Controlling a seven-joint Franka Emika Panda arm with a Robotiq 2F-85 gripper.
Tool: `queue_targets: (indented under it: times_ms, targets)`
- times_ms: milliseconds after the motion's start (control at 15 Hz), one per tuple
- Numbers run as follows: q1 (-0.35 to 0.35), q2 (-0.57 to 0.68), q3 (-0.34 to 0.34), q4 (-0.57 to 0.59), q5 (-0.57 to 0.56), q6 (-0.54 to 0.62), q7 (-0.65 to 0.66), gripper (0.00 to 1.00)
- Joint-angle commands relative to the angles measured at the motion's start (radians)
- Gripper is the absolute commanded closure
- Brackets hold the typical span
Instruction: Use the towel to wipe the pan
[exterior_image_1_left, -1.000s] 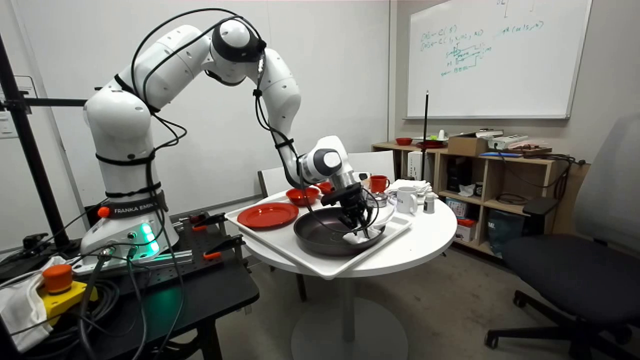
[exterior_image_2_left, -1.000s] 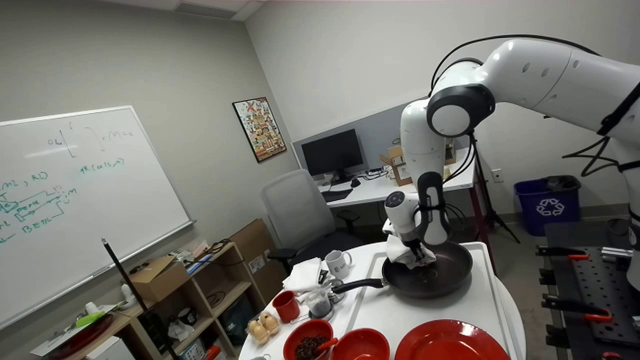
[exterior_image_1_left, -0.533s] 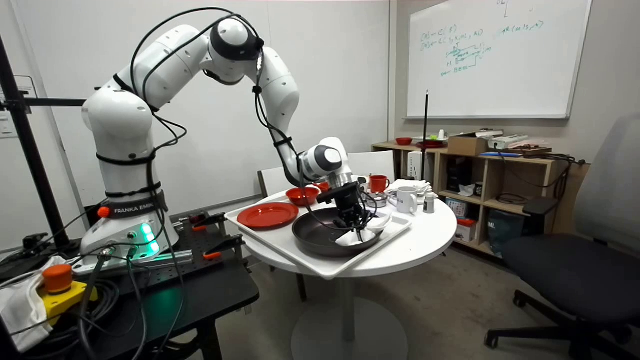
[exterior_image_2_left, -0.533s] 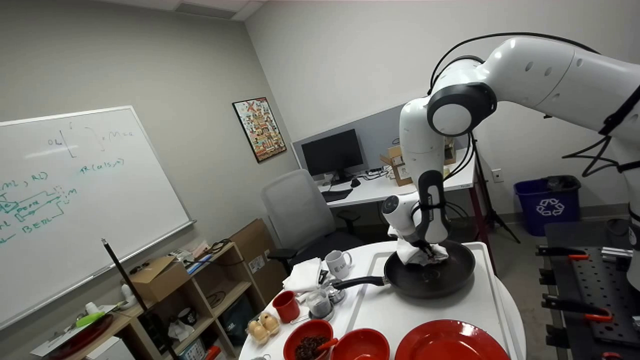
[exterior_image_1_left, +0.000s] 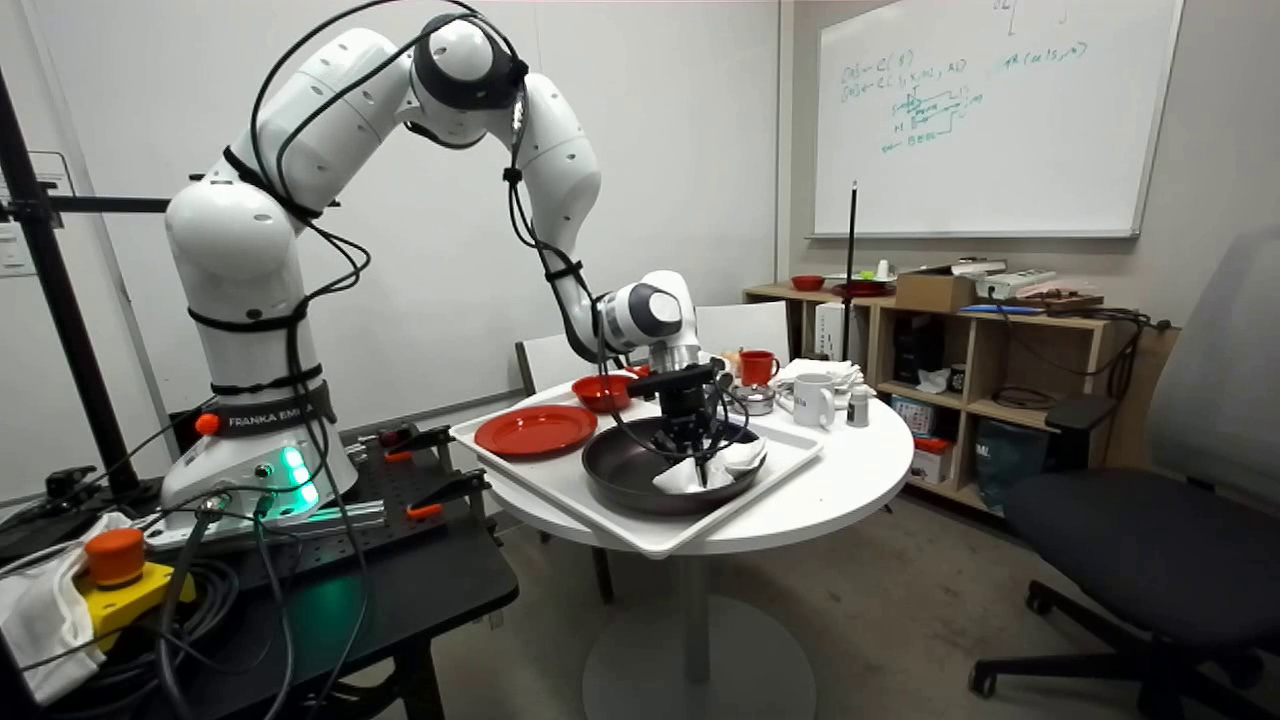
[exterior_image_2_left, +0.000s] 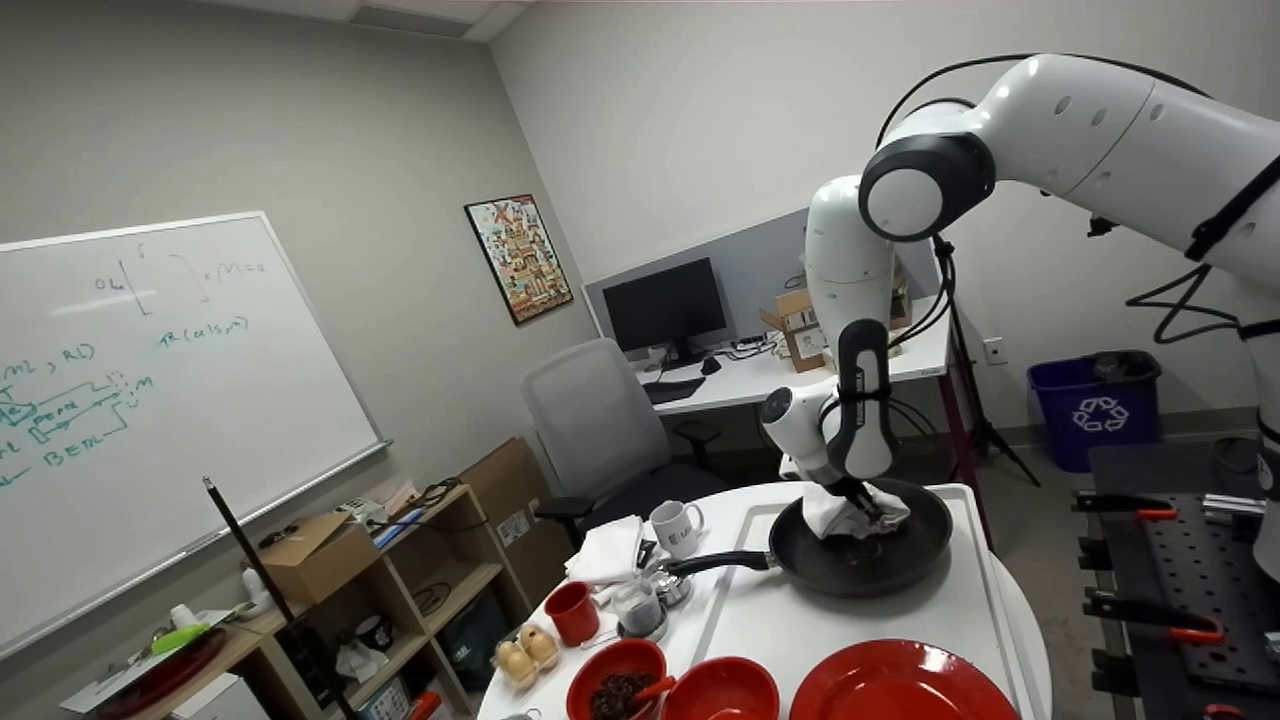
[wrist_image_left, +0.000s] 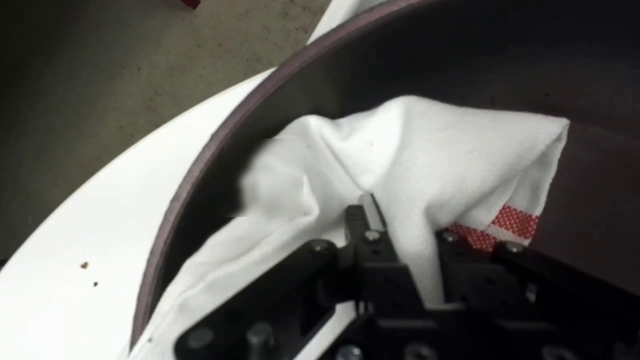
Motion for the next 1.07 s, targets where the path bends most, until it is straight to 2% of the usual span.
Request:
queue_targets:
  times_ms: [0, 400, 1000]
  targets:
    - [-0.097, -0.053, 0.115, -0.058, -0.009, 0.011, -0.093, 0.96]
    - [-0.203, -0.153, 0.254, -0.152, 0.031, 0.099, -0.192, 0.96]
    - [-0.258, -0.299, 0.37, -0.301, 0.092, 0.319, -0.185, 0.96]
